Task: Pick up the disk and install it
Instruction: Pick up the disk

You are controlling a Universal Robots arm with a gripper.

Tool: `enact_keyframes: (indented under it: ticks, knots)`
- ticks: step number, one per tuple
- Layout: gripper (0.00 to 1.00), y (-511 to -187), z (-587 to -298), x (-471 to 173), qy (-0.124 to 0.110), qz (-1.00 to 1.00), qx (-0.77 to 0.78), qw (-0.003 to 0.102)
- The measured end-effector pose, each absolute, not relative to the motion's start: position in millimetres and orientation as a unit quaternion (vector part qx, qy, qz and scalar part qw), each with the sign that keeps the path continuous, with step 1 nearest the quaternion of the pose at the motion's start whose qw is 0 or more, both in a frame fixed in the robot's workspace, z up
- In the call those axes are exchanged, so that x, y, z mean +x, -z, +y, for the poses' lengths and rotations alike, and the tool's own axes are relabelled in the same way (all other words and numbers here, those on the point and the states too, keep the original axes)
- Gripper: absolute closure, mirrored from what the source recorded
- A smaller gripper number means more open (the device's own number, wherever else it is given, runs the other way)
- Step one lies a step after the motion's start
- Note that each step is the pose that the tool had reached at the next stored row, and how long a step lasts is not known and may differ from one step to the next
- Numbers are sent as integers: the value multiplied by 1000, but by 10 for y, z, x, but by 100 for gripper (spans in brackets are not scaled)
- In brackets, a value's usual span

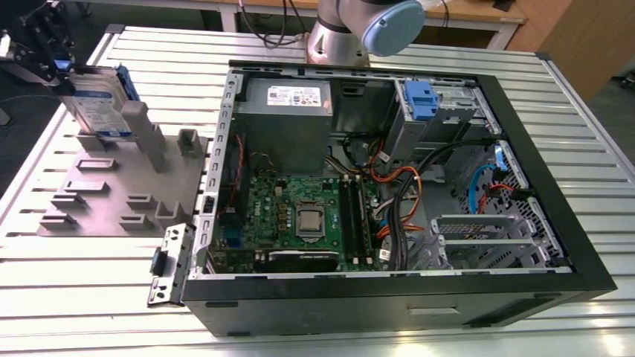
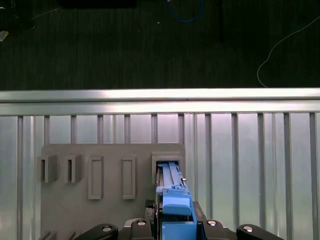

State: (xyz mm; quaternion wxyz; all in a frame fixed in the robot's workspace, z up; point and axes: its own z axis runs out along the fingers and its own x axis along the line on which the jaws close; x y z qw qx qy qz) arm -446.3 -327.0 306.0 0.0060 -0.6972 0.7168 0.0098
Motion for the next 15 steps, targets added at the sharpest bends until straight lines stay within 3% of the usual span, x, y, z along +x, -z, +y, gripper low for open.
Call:
enact_keyframes:
  ticks: [15]
  knots:
    - [64,-3166,-3270,-4463,-10,717,-697,6]
